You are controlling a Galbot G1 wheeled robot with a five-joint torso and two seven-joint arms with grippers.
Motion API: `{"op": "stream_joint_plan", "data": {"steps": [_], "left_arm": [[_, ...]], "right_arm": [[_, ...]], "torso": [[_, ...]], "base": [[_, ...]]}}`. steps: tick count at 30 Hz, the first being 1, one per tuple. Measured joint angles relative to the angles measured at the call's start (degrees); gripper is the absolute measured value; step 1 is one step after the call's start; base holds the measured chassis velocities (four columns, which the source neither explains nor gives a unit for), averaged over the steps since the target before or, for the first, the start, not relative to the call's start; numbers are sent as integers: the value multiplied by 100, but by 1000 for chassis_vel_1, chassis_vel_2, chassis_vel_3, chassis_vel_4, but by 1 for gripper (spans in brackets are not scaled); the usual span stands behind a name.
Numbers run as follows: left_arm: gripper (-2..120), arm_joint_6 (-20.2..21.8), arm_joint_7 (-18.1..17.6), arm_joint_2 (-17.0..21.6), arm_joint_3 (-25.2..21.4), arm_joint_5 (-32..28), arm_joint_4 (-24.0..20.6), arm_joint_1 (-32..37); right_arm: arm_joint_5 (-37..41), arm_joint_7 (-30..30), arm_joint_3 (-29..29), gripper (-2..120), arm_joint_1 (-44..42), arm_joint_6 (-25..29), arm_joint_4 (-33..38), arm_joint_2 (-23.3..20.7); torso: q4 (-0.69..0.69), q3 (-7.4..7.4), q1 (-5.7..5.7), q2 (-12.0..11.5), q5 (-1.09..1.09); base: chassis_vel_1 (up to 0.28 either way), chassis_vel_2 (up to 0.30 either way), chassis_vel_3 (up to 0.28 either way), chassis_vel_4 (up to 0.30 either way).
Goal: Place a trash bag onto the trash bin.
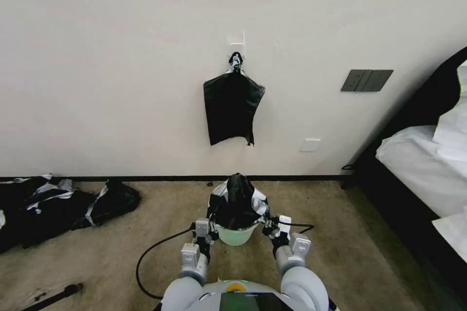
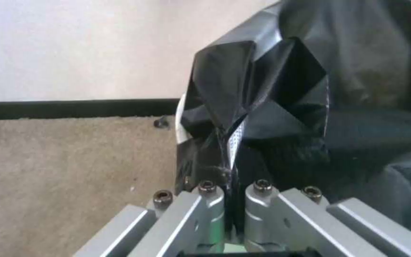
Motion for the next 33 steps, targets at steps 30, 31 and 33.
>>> {"op": "stream_joint_plan", "data": {"steps": [30, 31, 33], "left_arm": [[0, 554, -96, 521, -202, -410, 394, -103], [0, 554, -96, 521, -202, -410, 394, -103], [0, 611, -91, 526, -122, -496, 562, -303]], "right_arm": [[784, 391, -274, 0, 537, -855, -561, 72], [784, 391, -274, 0, 537, -855, -561, 72], [779, 372, -269, 0, 654, -850, -709, 84]], "torso": [[1, 1, 0, 0, 0], [1, 1, 0, 0, 0], [1, 0, 0, 0, 0]], "base": [[0, 0, 0, 0], [0, 0, 0, 0], [0, 0, 0, 0]]}}
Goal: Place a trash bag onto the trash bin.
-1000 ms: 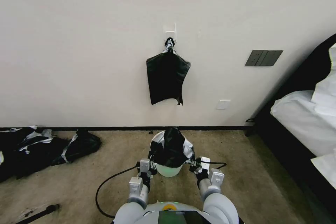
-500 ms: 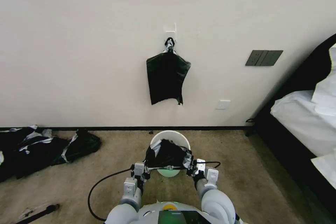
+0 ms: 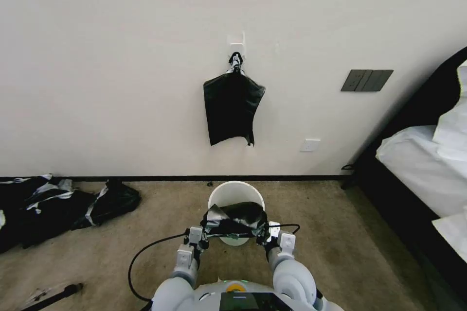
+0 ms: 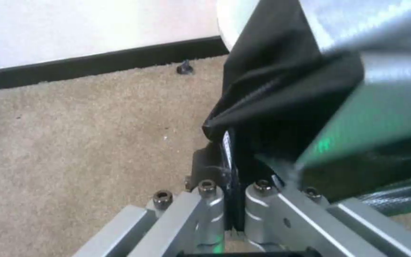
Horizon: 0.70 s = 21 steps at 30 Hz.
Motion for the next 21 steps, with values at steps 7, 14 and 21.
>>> {"op": "stream_joint_plan", "data": {"steps": [7, 14, 21], "left_arm": [[0, 36, -3, -62, 94, -83, 342, -350], [0, 24, 1, -159, 168, -120, 518, -596], [20, 7, 32, -83, 47, -121, 250, -208]], "right_arm": [[-69, -124, 5, 0, 128, 1, -174, -2], [-128, -250, -14, 0, 196, 21, -367, -2], [-192, -423, 33, 15, -49, 104, -208, -112]], "torso": [[0, 0, 0, 0, 0], [0, 0, 0, 0, 0], [0, 0, 0, 0, 0]], "base": [[0, 0, 0, 0], [0, 0, 0, 0], [0, 0, 0, 0]]}}
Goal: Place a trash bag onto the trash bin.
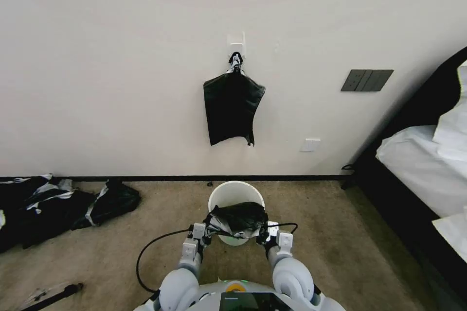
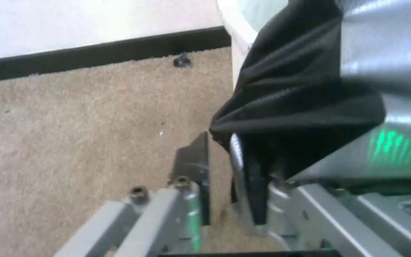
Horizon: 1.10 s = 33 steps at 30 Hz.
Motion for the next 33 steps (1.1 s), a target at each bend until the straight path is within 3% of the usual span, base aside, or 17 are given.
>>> {"op": "stream_joint_plan", "data": {"steps": [3, 7, 15, 18, 19, 22, 23, 26, 33], "left_arm": [[27, -30, 19, 26, -122, 12, -142, 157], [48, -187, 30, 138, -387, 59, -473, 548], [70, -300, 28, 206, -509, 199, -790, 853], [86, -412, 31, 303, -588, 277, -948, 1037], [86, -412, 31, 303, -588, 277, -948, 1037], [99, -782, 222, 426, -720, 306, -887, 1146], [99, -782, 222, 426, -720, 306, -887, 1146], [100, -1356, 737, 561, -886, 255, -789, 1273], [100, -1620, 1082, 772, -1086, 257, -855, 1397]], "right_arm": [[-49, -47, 22, 22, -109, 42, 87, -43], [-206, -231, 93, 43, -350, 66, 339, -202], [-447, -361, 110, 65, -648, 67, 647, -352], [-587, -464, 163, 82, -840, 121, 774, -454], [-587, -464, 163, 82, -840, 121, 774, -454], [-676, -639, 253, 94, -982, 181, 892, -563], [-676, -639, 253, 94, -982, 181, 892, -563], [-777, -811, 338, 100, -1099, 245, 1016, -703], [-818, -1068, 549, 100, -1296, 321, 1200, -938]], "torso": [[-1, 0, 0, 0, 0], [0, 0, 0, 0, 0], [0, 0, 0, 0, 0], [0, 0, 0, 0, 0], [0, 0, 0, 0, 0], [0, 0, 0, 0, 0], [0, 0, 0, 0, 0], [0, 0, 0, 0, 0], [0, 0, 0, 0, 0]], "base": [[0, 0, 0, 0], [0, 0, 0, 0], [0, 0, 0, 0], [0, 0, 0, 0], [0, 0, 0, 0], [0, 0, 0, 0], [0, 0, 0, 0], [0, 0, 0, 0], [0, 0, 0, 0]]}}
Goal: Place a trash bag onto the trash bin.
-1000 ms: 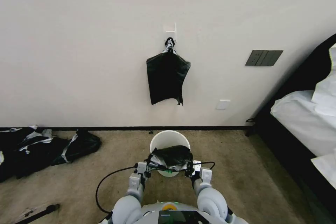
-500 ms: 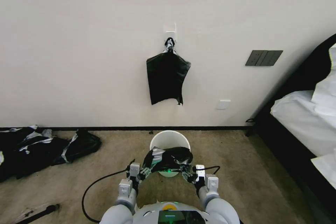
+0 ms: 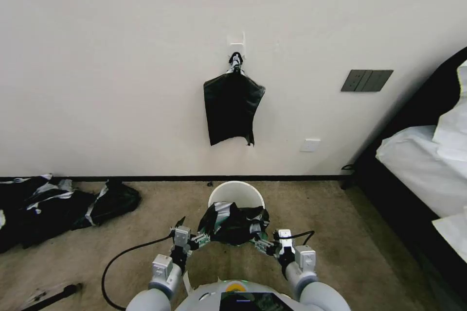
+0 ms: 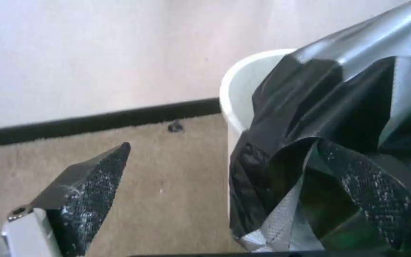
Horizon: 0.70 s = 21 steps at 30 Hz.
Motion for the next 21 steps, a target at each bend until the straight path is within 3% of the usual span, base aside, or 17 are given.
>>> {"op": "stream_joint_plan", "data": {"steps": [4, 7, 10, 15, 18, 21], "left_arm": [[100, -51, 150, 165, -180, 0, -59, 106], [100, -253, 747, 567, -609, -87, 10, 431], [100, -353, 976, 697, -773, -111, 79, 462], [100, -633, 1149, 760, -936, -142, 132, 433], [100, -1009, 1229, 672, -1106, -40, 159, 429], [100, -1087, 1220, 565, -1213, 49, 133, 516]], "right_arm": [[-64, -144, 99, 100, -149, 29, 94, -136], [-365, -360, 137, 100, -336, 100, 118, -308], [-584, -550, 126, 100, -418, 182, 118, -373], [-870, -900, 122, 100, -461, 615, 124, -437], [-1119, -1366, 196, 100, -545, 1133, 235, -489], [-1176, -1655, 214, 100, -634, 1309, 358, -556]], "torso": [[0, 0, 0, 0, 0], [1, 0, 0, 0, 1], [0, 0, 0, 0, 0], [0, 0, 0, 0, 0], [-1, 0, 0, 0, 0], [-1, 0, 0, 0, -1]], "base": [[0, 0, 0, 0], [0, 0, 0, 0], [0, 0, 0, 0], [0, 0, 0, 0], [0, 0, 0, 0], [0, 0, 0, 0]]}}
